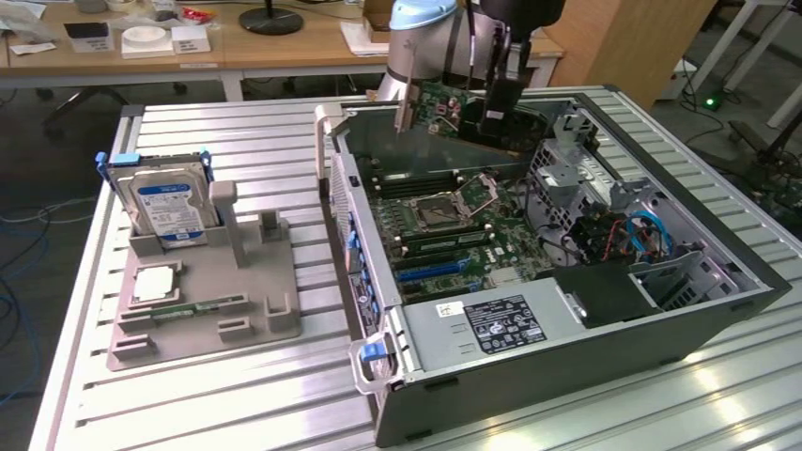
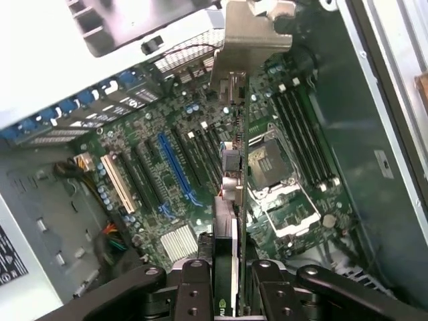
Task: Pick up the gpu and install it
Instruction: 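Insert the gpu into the slot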
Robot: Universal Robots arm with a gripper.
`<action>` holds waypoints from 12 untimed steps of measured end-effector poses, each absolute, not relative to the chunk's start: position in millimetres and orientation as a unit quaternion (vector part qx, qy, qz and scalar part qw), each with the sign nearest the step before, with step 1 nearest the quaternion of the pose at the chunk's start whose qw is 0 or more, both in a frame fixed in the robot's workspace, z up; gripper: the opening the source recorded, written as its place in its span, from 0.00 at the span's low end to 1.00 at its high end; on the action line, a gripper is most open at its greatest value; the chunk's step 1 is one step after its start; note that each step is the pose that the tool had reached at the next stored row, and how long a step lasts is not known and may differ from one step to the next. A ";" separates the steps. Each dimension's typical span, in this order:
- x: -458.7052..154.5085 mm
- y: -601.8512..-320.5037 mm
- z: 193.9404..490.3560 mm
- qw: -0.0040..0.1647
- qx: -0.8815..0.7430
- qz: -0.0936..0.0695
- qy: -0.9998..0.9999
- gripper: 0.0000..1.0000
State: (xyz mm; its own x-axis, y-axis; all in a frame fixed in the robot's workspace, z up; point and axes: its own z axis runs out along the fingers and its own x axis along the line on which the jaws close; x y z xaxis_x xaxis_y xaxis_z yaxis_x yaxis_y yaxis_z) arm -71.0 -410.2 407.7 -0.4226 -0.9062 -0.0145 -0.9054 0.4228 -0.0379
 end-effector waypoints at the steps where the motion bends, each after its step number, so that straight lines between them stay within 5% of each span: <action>1: -71.0 -410.2 407.4 0.016 -0.545 -0.012 0.838 0.27; 12: -71.0 -410.2 405.0 0.019 -0.625 -0.011 0.780 0.27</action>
State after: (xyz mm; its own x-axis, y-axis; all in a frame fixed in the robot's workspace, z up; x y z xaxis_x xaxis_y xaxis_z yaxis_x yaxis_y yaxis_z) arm -71.0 -410.2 405.0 -0.2177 -0.9759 -0.0158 -0.9750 0.2182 -0.0416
